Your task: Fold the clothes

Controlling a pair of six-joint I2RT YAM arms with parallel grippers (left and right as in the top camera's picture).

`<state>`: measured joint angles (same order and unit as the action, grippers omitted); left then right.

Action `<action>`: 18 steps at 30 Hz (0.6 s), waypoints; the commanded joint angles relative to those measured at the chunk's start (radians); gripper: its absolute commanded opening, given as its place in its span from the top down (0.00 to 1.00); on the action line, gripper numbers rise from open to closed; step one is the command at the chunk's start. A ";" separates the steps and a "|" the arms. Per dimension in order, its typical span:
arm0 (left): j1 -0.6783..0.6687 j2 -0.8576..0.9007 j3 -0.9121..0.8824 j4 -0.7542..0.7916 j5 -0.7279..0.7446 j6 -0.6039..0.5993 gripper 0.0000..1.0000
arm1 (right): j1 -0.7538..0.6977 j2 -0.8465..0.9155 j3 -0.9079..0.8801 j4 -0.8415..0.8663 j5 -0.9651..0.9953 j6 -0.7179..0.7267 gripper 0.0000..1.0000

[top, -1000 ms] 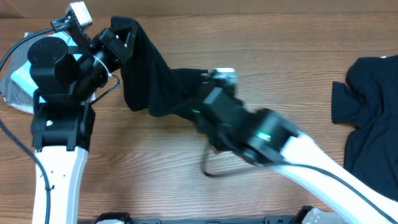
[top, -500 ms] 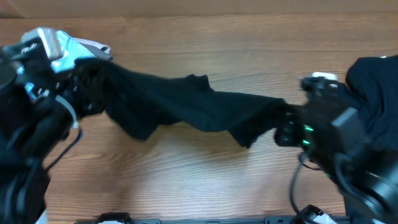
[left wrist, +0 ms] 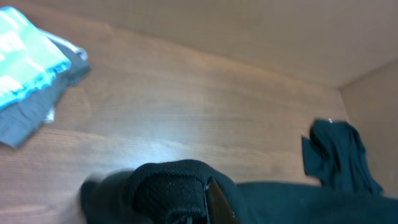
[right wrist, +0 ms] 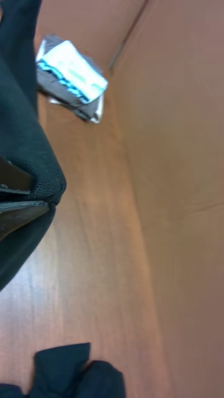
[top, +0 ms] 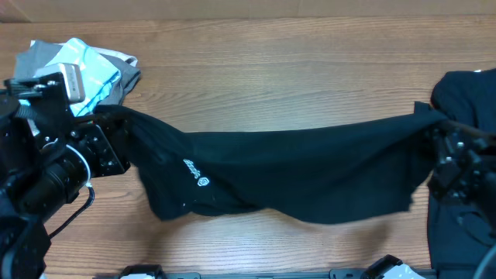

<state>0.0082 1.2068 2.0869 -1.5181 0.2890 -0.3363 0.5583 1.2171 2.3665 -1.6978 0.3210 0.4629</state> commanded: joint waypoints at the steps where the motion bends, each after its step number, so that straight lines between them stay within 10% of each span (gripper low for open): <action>1: 0.004 0.048 0.122 -0.058 0.066 0.023 0.96 | -0.006 0.000 0.062 0.004 0.051 -0.024 0.96; 18: 0.004 0.034 0.480 -0.171 0.043 0.007 0.96 | -0.006 -0.118 0.093 0.004 0.056 -0.023 0.96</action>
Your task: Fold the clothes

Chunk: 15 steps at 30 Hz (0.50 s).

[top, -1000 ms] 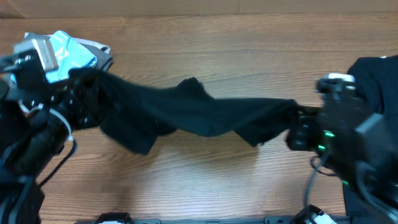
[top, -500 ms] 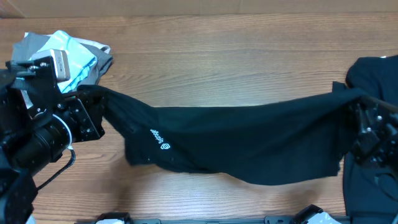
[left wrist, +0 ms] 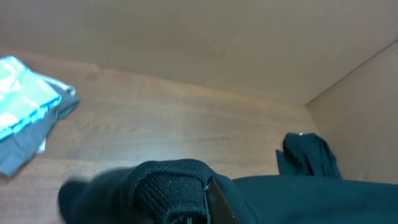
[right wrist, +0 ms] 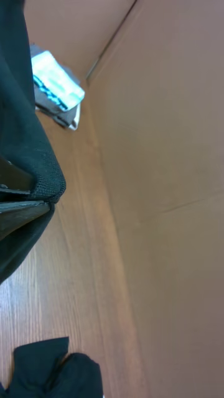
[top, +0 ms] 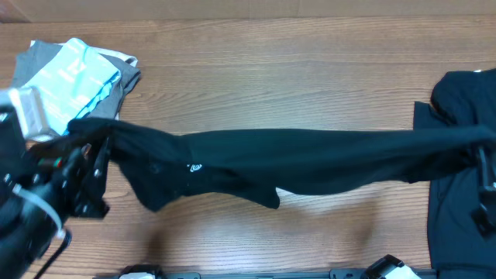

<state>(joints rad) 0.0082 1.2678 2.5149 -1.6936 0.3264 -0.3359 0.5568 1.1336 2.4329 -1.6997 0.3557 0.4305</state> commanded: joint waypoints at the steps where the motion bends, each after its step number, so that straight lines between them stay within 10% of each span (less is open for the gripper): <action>1: 0.004 -0.034 0.070 0.005 0.006 0.006 0.96 | -0.005 -0.043 0.032 0.006 0.017 0.011 0.96; 15: 0.004 -0.061 0.340 0.026 -0.399 -0.009 0.96 | -0.005 -0.052 0.195 0.006 0.092 -0.013 0.96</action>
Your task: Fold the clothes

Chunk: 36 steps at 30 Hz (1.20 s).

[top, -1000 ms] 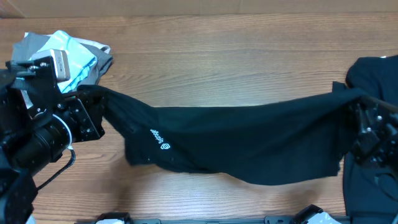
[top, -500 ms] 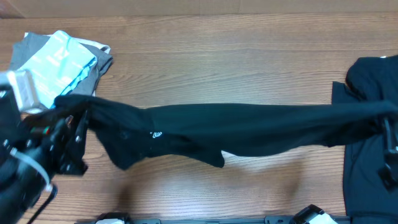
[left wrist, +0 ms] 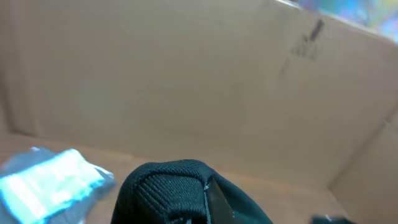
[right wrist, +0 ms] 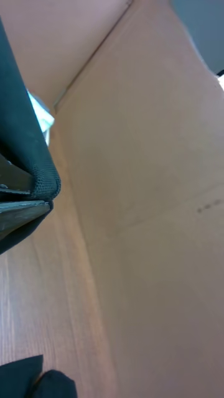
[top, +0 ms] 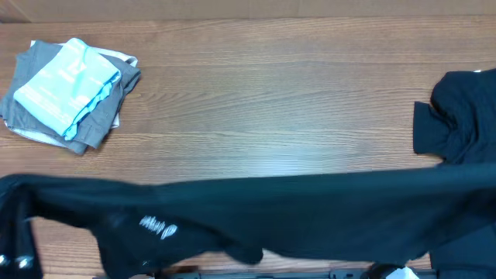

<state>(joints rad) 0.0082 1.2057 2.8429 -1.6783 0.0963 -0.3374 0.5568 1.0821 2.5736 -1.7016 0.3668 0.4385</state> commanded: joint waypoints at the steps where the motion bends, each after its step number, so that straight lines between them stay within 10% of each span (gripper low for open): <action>1: 0.004 0.001 0.012 0.008 -0.194 -0.008 0.96 | -0.005 0.000 0.064 0.008 0.093 -0.021 0.96; 36: 0.004 0.011 -0.145 0.008 -0.275 -0.032 0.96 | -0.005 0.000 -0.056 0.008 0.157 0.058 0.96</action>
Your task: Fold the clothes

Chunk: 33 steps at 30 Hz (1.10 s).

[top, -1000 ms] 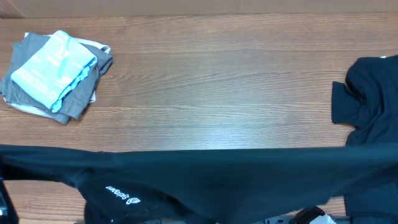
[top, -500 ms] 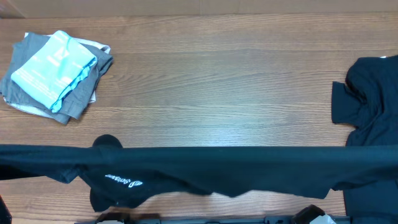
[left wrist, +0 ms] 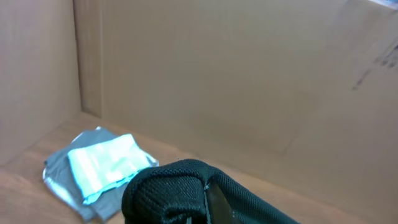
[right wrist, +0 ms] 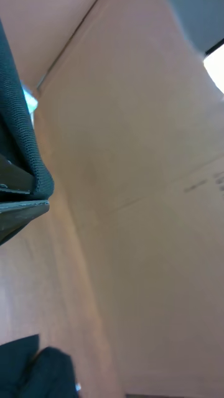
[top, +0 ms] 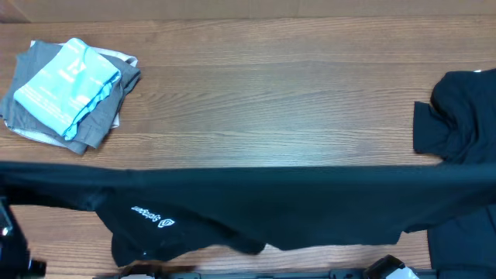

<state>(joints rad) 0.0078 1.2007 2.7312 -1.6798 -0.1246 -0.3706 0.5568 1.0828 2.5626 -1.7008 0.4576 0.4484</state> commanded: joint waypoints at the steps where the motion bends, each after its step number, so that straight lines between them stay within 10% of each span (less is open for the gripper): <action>1: 0.005 0.021 -0.043 0.010 -0.046 0.002 0.96 | -0.005 -0.001 -0.064 0.007 0.074 0.053 0.96; 33: 0.005 -0.012 -0.117 -0.009 -0.043 0.015 0.96 | -0.005 -0.001 -0.149 0.007 0.090 0.113 0.96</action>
<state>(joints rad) 0.0078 1.2194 2.6053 -1.6936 -0.1177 -0.3660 0.5568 1.0874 2.3730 -1.7008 0.5472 0.5537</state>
